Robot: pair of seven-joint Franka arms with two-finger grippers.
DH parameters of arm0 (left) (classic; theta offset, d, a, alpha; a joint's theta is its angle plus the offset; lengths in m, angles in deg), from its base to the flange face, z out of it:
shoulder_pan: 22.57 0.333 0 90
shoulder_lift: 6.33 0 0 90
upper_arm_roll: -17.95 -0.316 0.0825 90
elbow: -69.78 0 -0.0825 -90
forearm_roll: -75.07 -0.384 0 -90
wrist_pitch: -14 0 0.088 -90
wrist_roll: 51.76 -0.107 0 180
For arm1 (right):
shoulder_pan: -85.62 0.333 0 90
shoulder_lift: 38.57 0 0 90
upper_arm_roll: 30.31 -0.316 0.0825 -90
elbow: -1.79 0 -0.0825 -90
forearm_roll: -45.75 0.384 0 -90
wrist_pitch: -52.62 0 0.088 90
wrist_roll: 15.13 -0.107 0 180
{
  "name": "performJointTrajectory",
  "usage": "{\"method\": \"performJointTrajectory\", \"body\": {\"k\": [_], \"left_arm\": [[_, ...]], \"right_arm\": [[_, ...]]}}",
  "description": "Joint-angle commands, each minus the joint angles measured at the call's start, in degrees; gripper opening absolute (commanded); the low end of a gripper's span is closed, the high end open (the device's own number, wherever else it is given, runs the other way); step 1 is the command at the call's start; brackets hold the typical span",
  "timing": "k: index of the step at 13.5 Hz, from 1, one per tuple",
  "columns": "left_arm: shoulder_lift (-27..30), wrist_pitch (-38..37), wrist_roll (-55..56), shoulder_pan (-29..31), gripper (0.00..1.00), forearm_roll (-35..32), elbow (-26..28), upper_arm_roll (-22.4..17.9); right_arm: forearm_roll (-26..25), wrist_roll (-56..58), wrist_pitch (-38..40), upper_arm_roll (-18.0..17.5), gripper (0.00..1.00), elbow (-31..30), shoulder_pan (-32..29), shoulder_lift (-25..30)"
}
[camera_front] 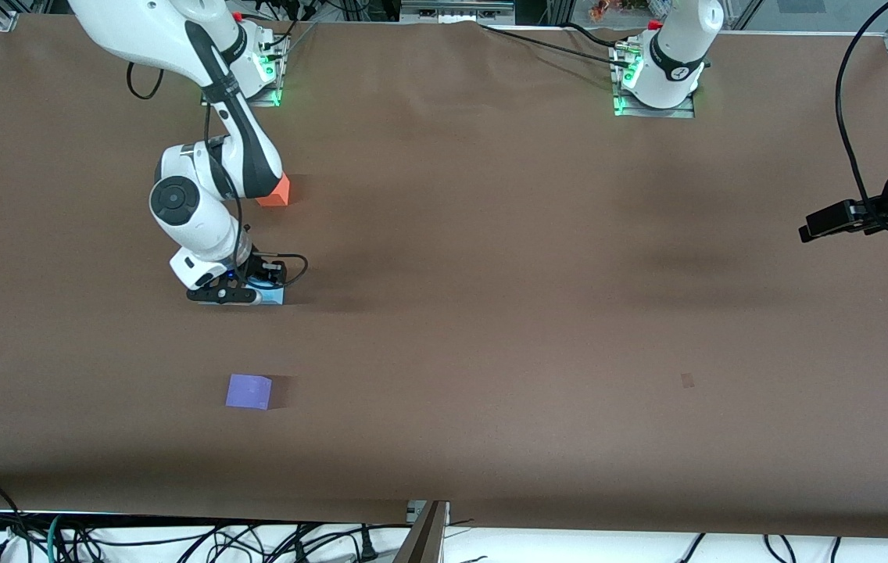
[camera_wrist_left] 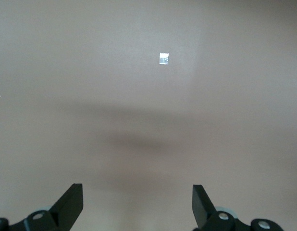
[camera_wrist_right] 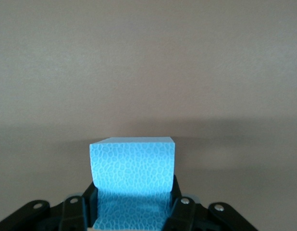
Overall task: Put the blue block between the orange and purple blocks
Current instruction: 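Lower the blue block between orange and purple blocks, open right gripper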
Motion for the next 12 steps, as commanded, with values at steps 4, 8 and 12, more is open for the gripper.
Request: {"method": "performJointTrajectory", "body": {"k": [4, 8, 12], "left_arm": [[-0.98, -1.49, -1.08, 0.27, 1.00, 0.02, -2.11, 0.15], [-0.98, -1.49, -1.08, 0.27, 1.00, 0.02, -2.11, 0.15], [-0.98, -1.49, -1.08, 0.27, 1.00, 0.02, -2.11, 0.15]], "right_arm": [[1.06, -0.31, -1.03, -0.05, 0.38, -1.32, -0.01, 0.48], [1.06, -0.39, -1.29, 0.04, 0.72, -1.32, -0.01, -0.05], [1.06, 0.04, 0.72, 0.04, 0.99, -0.53, 0.08, 1.79]]}}
